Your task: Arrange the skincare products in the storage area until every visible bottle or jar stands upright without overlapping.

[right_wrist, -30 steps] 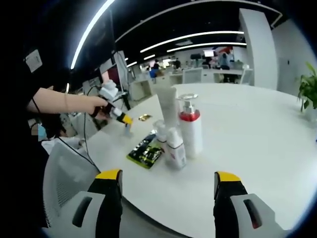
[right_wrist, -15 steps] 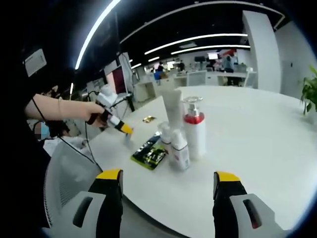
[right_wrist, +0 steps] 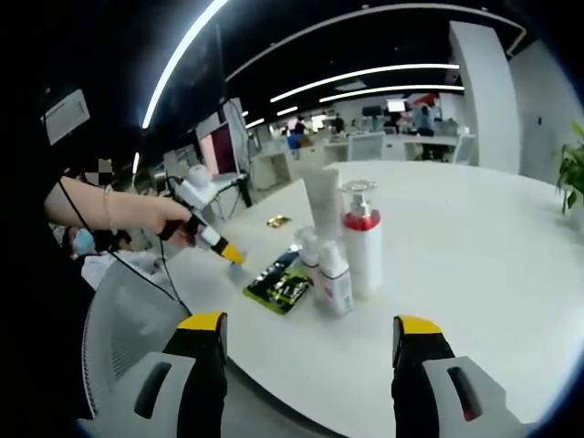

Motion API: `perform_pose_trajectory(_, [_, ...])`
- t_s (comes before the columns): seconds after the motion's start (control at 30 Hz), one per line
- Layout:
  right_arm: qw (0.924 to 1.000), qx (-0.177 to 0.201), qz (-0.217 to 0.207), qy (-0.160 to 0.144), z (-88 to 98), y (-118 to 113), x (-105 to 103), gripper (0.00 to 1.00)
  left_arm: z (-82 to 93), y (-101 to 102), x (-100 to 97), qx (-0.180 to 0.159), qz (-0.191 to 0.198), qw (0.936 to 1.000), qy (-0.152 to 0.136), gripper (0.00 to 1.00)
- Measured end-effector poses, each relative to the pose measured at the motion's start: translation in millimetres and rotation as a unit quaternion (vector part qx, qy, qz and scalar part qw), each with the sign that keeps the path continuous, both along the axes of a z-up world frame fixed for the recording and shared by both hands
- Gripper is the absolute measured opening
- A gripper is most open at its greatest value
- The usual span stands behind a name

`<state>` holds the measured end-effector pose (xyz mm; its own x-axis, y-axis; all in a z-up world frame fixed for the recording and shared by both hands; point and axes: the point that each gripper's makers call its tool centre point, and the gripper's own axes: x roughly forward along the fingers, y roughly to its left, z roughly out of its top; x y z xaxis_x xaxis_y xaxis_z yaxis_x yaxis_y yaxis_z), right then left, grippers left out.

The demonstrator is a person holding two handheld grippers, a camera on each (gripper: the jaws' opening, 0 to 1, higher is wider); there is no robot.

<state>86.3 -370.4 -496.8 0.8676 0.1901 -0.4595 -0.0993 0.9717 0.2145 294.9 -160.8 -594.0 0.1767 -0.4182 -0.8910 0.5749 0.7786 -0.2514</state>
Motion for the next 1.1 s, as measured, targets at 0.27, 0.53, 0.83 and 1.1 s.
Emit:
perform_pose_trajectory(0.27, [1.0,0.002,0.0,-0.002,1.3,0.8,-0.1,0.76,-5.1,-2.9,-11.2,0.015,-0.005,0.9998,0.011,0.35])
perform_pose_trajectory(0.53, [1.0,0.006,0.002,-0.002,1.3,1.6,-0.4,0.76,-13.2,-7.2,-10.3,0.017,0.008,0.9998,0.009,0.35])
perform_pose_trajectory(0.83, [0.9999,0.01,0.003,-0.003,1.8,1.4,-0.5,0.76,-16.1,-11.3,-8.5,0.03,0.008,0.9995,-0.006,0.35])
perform_pose_trajectory(1.1, [0.9999,0.013,0.003,-0.003,1.8,1.5,-0.3,0.76,-16.8,-10.4,-7.3,0.031,0.01,0.9994,-0.01,0.37])
